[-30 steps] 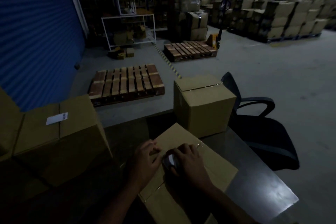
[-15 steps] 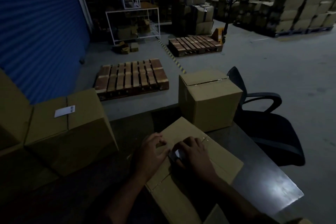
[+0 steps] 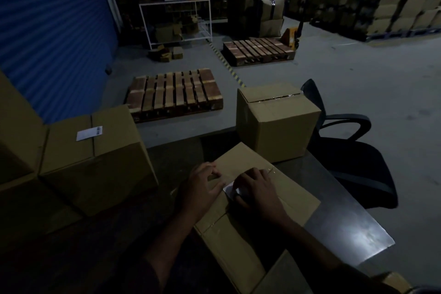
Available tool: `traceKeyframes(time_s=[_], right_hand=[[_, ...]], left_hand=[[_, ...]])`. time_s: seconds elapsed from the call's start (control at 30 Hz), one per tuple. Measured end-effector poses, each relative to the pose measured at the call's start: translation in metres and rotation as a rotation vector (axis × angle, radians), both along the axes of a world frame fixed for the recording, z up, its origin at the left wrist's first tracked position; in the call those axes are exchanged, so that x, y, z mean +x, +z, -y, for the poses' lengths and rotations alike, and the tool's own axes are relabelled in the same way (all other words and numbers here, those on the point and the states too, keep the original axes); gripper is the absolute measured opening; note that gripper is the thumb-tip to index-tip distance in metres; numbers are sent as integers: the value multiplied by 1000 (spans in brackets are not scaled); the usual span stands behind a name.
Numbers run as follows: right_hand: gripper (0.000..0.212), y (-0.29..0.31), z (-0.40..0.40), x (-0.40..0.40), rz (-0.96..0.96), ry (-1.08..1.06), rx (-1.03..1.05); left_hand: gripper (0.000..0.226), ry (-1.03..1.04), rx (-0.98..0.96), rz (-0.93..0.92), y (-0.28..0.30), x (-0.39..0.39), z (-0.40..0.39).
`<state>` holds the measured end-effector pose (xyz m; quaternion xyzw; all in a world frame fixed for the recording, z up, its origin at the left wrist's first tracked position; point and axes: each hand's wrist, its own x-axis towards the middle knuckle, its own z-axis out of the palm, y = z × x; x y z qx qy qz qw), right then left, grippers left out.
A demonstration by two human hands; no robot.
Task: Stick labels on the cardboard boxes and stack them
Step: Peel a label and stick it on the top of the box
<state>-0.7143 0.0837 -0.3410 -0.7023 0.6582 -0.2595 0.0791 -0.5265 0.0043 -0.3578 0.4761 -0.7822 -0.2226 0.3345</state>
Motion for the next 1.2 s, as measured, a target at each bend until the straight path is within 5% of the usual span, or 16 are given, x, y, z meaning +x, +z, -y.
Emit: traceKeyframes(time_s=[0.2,0.43,0.53,0.73,1.03,1.2], right_hand=[[49,1,-11,4,-155,57,56],[32,-3,-5,3,-54,37,38],[47,-11,-21,1,28,-83,-17],[69,-11,-87,9,-110,-395,-16],[60,4,-17,-24,4,-52,49],[56,25,23,-28,-36,121,89]], left_hand=[[14,38,116,-102,5,4,2],[10,31,91,-82,5,3,1],[12,31,100,-45,4,2,1],[15,62,101,-37,3,-2,1],[38,420,114,-217,0,15,-24],[49,482,234,-28,1,26,-75]])
